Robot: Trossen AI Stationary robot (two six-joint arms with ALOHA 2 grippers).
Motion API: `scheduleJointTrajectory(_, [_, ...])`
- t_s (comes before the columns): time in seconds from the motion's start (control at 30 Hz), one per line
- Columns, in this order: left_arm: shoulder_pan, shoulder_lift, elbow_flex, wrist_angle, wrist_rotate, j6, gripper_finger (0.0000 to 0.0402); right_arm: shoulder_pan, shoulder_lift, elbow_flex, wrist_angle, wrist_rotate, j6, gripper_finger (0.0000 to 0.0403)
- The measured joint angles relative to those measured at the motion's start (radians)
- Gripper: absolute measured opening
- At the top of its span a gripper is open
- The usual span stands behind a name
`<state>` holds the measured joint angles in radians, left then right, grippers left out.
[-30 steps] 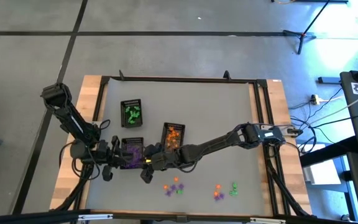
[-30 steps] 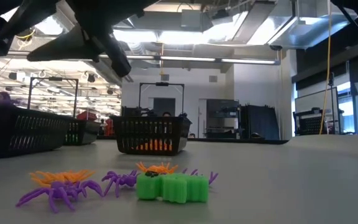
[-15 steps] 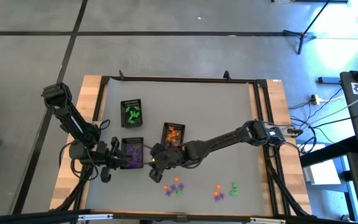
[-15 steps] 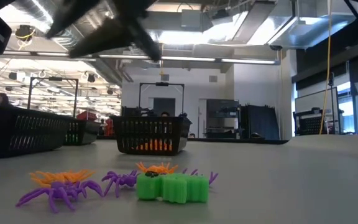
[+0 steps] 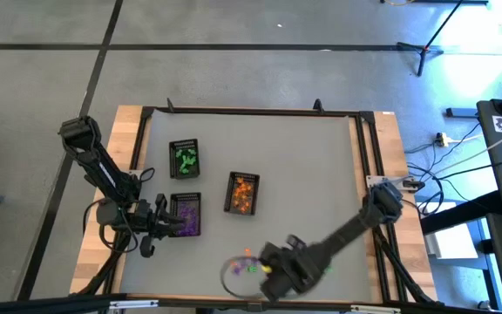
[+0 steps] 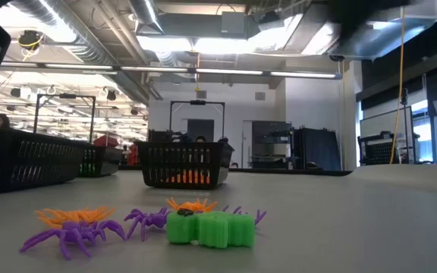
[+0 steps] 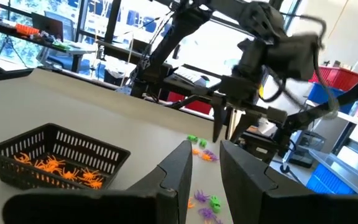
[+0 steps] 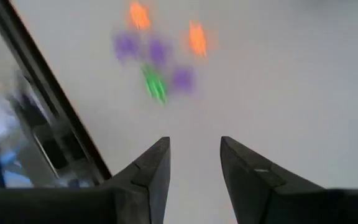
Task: Sort Halloween decoration
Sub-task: Put the green alien toy into the top left black basket
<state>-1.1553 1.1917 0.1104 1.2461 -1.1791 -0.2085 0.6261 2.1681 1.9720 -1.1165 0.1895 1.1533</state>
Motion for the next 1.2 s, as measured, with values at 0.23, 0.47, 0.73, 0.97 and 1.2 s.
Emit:
scheduleJointTrajectory(0.23, [0.000, 0.000, 0.000, 0.000, 0.005, -0.002, 0.0077, 0.134, -0.007, 0.000, -0.124, 0.027, 0.222, 0.0138])
scheduleJointTrajectory(0.47, [0.001, 0.000, 0.000, 0.000, 0.012, -0.002, 0.0077, 0.244, -0.108, -0.052, -0.271, 0.167, 0.493, 0.0138])
scheduleJointTrajectory(0.73, [0.001, 0.000, 0.000, 0.000, 0.012, -0.002, 0.0077, 0.300, -0.255, -0.344, -0.128, 0.175, 0.709, 0.0138])
scheduleJointTrajectory(0.97, [0.001, 0.000, 0.000, -0.003, 0.012, 0.000, 0.0077, 0.301, -0.381, -0.626, 0.096, 0.057, 0.798, 0.0138])
scheduleJointTrajectory(1.2, [0.001, 0.000, 0.000, -0.008, 0.012, 0.000, 0.0077, 0.281, -0.383, -0.717, 0.091, -0.227, 0.969, 0.0138])
